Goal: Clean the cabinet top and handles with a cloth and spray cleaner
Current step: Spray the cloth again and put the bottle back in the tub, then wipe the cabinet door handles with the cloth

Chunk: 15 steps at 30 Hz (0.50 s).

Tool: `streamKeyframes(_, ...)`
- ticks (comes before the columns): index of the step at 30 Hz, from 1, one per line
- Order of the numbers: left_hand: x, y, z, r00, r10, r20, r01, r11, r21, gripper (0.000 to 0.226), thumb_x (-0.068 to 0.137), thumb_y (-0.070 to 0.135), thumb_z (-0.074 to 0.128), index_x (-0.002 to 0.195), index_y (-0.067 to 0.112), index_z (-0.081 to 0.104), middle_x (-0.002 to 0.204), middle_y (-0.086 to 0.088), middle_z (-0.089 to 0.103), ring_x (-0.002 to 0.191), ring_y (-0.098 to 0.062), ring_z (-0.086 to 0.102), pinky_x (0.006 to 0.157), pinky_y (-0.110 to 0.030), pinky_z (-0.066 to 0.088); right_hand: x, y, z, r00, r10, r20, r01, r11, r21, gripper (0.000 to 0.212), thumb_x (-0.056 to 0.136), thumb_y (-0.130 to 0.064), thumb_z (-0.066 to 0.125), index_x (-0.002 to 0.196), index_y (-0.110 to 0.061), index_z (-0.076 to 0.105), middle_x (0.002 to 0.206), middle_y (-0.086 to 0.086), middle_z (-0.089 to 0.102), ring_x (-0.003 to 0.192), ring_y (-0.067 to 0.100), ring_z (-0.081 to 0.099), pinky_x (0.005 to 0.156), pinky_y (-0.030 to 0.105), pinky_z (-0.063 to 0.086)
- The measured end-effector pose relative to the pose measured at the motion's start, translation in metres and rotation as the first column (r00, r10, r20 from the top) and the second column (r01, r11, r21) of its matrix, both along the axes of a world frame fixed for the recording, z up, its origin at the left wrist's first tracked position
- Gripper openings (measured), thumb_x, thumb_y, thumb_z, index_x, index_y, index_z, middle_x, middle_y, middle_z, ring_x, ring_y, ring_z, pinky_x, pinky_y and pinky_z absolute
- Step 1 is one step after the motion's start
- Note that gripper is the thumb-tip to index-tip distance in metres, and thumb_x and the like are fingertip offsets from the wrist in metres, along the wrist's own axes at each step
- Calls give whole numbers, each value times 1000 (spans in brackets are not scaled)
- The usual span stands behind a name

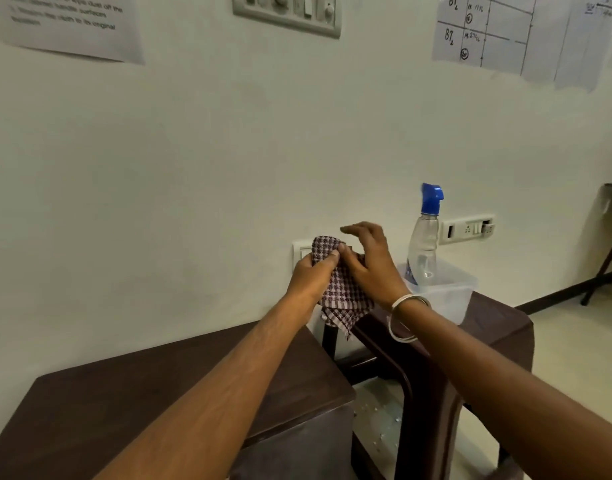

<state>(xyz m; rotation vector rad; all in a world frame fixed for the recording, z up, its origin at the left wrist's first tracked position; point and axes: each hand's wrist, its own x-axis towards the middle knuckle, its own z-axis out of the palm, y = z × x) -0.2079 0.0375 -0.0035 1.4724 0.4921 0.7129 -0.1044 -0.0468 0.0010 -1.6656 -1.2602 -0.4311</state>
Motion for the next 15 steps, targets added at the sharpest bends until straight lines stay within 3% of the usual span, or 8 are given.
streamKeyframes(4,-33,13,-10,1000,17,-21,-17,999,28,35,92,38,63,119,16,63,106,-3,72,94,-17,70,79,-30,57,-22,6,-10,915,221,-338,-283,948,-148,35,95,-36,51,126,-20,54,120,-1,62,109,10,59,95,30,49)
streamKeyframes(8,-75,29,-26,998,40,-51,-38,998,44,35,92,33,63,122,15,59,107,-3,70,93,-15,69,71,-24,54,-44,19,-28,807,303,-506,-445,876,-185,46,91,-37,58,132,-18,50,122,1,60,109,14,59,90,28,52)
streamKeyframes(10,-95,37,-35,996,57,-71,-54,997,47,39,91,34,65,123,15,57,109,-3,69,95,-16,68,74,-26,55,-56,29,-40,744,339,-575,-521,833,-184,51,88,-37,62,133,-16,50,124,3,60,111,16,59,95,35,51)
streamKeyframes(15,-136,55,-58,988,95,-118,-91,995,40,46,85,37,71,121,14,54,112,-5,67,100,-21,68,93,-42,55,-90,47,-61,613,351,-708,-622,767,-158,51,84,-32,67,127,-8,52,117,8,64,106,19,64,93,36,52)
